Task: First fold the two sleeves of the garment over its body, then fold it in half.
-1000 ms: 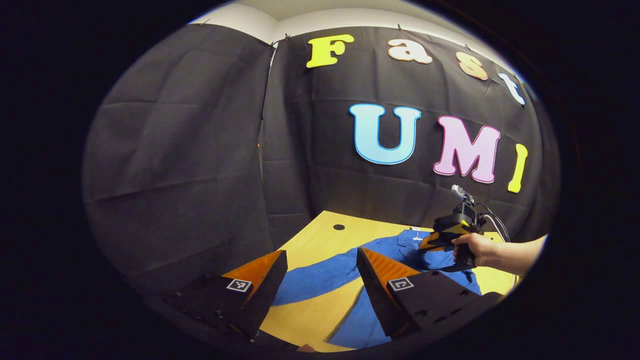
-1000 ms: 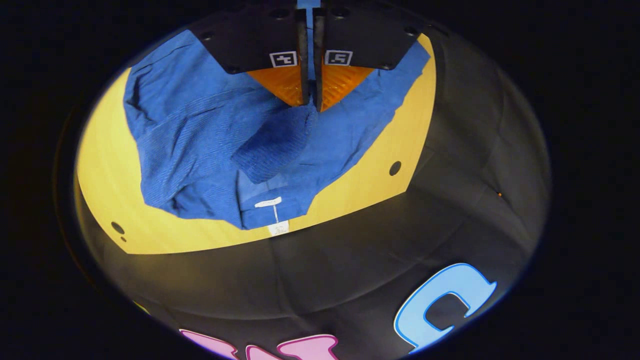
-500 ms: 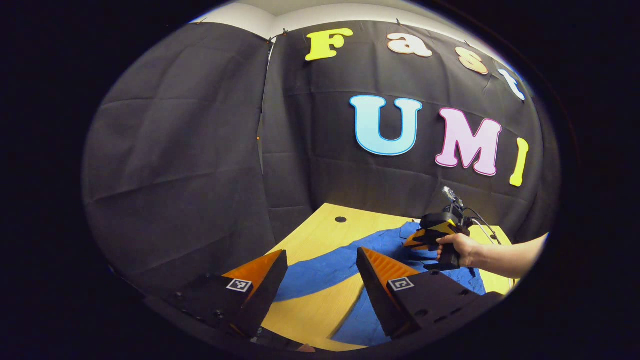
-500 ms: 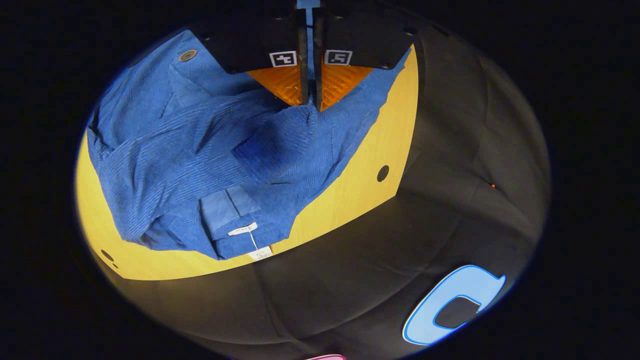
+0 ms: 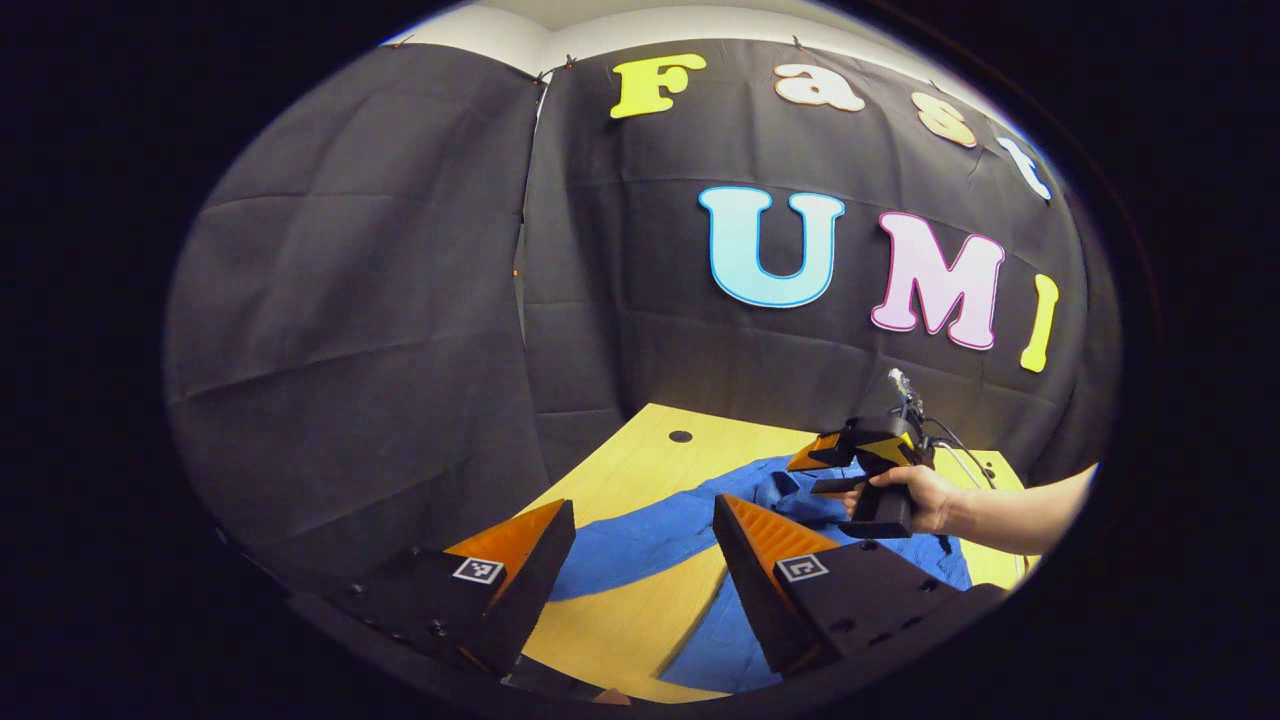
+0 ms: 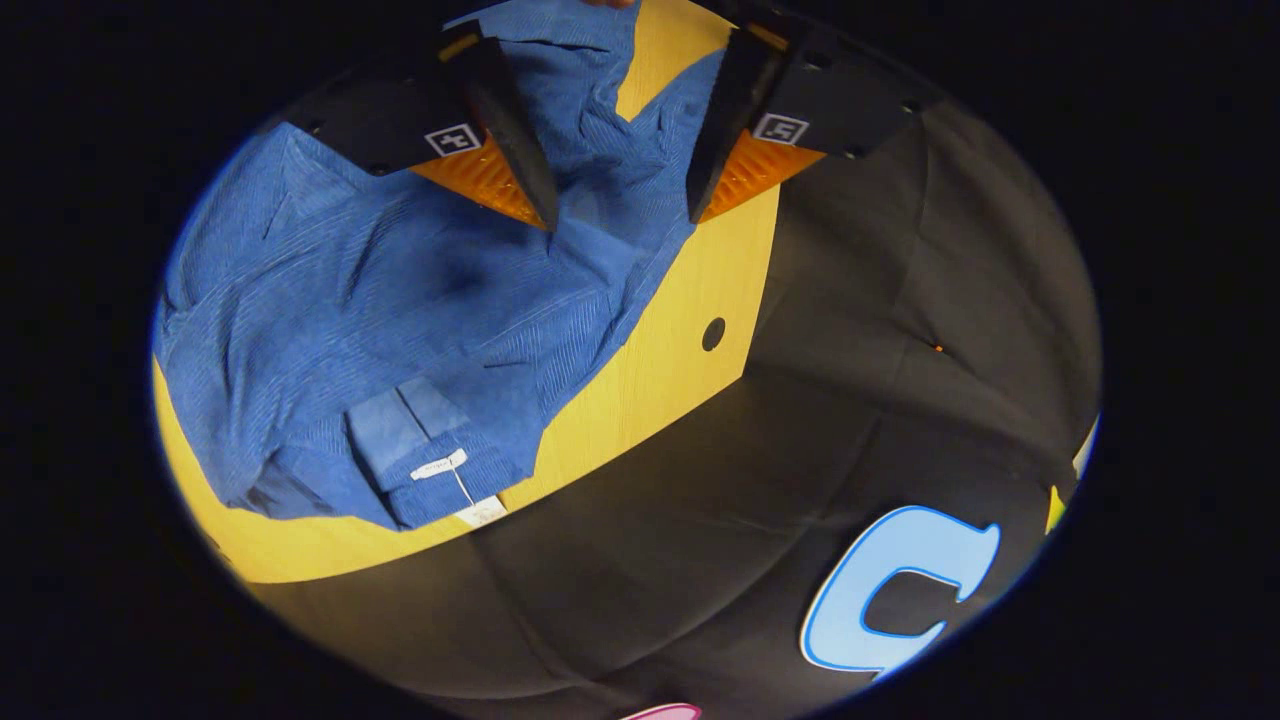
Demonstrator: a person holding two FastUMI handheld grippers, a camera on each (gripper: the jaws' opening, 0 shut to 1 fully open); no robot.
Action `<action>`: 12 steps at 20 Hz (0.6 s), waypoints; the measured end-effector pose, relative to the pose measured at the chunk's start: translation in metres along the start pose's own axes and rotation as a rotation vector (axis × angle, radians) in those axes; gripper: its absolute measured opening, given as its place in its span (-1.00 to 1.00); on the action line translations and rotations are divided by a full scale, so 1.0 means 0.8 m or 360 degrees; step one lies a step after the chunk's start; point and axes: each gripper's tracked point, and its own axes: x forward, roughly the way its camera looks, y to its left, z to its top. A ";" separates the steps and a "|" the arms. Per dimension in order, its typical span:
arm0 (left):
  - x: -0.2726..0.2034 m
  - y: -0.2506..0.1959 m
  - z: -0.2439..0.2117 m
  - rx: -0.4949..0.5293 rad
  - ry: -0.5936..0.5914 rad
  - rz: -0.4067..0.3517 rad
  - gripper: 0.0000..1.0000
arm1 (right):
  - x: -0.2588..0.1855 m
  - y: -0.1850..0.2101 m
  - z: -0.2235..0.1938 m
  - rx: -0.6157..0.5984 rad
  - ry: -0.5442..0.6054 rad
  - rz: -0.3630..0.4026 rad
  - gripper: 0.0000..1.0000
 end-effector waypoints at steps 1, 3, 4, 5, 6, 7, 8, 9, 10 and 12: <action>0.002 0.003 -0.005 0.0004 -0.0004 0.0003 0.63 | -0.008 0.001 0.005 -0.0061 -0.0021 0.0004 0.53; 0.008 0.005 -0.007 0.0011 -0.0013 0.0001 0.63 | -0.034 -0.001 0.018 -0.0228 -0.0096 0.0002 0.91; 0.011 0.005 -0.008 0.0015 -0.0023 0.0001 0.63 | -0.052 0.001 0.027 -0.0323 -0.0152 0.0002 0.92; 0.017 0.006 -0.008 0.0019 -0.0032 0.0006 0.63 | -0.075 0.003 0.037 -0.0431 -0.0219 -0.0005 0.94; 0.020 0.010 -0.010 0.0023 -0.0032 0.0018 0.63 | -0.103 0.002 0.046 -0.0550 -0.0274 -0.0025 0.66; 0.024 0.015 -0.012 0.0023 -0.0034 0.0031 0.63 | -0.135 -0.002 0.056 -0.0649 -0.0358 -0.0050 0.95; 0.028 0.020 -0.016 0.0019 -0.0034 0.0040 0.63 | -0.171 -0.003 0.076 -0.0706 -0.0495 -0.0074 0.97; 0.033 0.024 -0.018 0.0012 -0.0036 0.0046 0.63 | -0.207 -0.001 0.087 -0.0722 -0.0619 -0.0073 0.96; 0.036 0.025 -0.019 0.0000 -0.0043 0.0045 0.63 | -0.246 -0.006 0.097 -0.0743 -0.0711 -0.0110 0.96; 0.047 0.028 -0.018 -0.0030 -0.0084 0.0047 0.63 | -0.333 -0.030 0.112 -0.0791 -0.0915 -0.0209 0.96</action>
